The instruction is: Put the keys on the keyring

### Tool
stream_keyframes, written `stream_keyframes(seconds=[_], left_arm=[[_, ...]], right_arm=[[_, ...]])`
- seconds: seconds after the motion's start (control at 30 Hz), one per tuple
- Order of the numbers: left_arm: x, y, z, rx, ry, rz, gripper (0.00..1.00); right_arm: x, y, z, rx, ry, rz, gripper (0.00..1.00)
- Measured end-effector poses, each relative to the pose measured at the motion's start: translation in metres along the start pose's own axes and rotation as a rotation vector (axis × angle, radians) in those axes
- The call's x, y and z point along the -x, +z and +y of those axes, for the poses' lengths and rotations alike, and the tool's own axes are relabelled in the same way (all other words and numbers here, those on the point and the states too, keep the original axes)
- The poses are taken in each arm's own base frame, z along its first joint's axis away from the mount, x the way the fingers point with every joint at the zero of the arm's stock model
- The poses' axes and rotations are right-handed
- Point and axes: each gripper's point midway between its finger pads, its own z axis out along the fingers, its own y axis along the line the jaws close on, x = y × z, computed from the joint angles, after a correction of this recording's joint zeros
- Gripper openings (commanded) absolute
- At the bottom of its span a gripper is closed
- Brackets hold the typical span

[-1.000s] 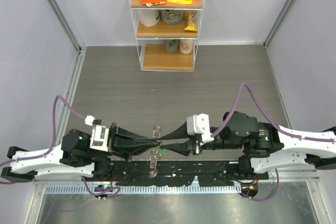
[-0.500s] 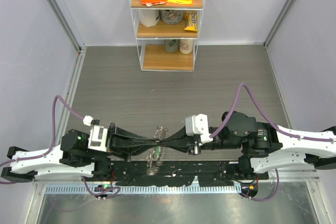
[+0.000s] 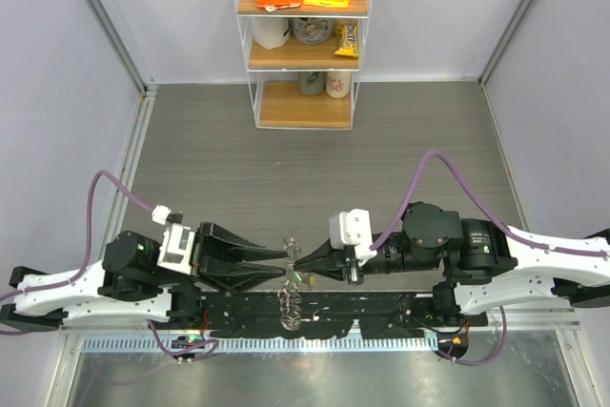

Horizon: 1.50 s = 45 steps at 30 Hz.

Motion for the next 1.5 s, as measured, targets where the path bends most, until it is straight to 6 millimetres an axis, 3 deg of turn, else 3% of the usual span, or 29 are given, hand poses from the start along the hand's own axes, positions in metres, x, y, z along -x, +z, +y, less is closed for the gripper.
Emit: stream_keyframes(seconds=[0.17, 0.33, 0.57, 0.73, 0.93, 1.5], left_arm=[[0.011, -0.001, -0.004, -0.003, -0.029, 0.048, 0.38], [0.003, 0.002, -0.003, 0.010, -0.059, 0.174, 0.39], [-0.036, 0.005, -0.002, 0.035, -0.111, 0.436, 0.40], [-0.071, -0.006, -0.003, 0.044, -0.145, 0.604, 0.40], [-0.098, -0.019, -0.003, 0.056, -0.166, 0.743, 0.39], [-0.099, -0.024, -0.005, 0.051, -0.173, 0.770, 0.36]], right_arm=[[-0.017, -0.008, 0.003, 0.006, 0.029, 0.086, 0.05], [-0.025, -0.018, 0.006, 0.012, 0.071, 0.158, 0.06], [-0.035, -0.023, 0.013, 0.030, 0.135, 0.254, 0.06], [-0.056, -0.026, 0.021, 0.048, 0.185, 0.350, 0.06], [-0.065, -0.028, 0.026, 0.056, 0.232, 0.394, 0.06], [-0.083, -0.013, 0.026, 0.046, 0.272, 0.465, 0.05]])
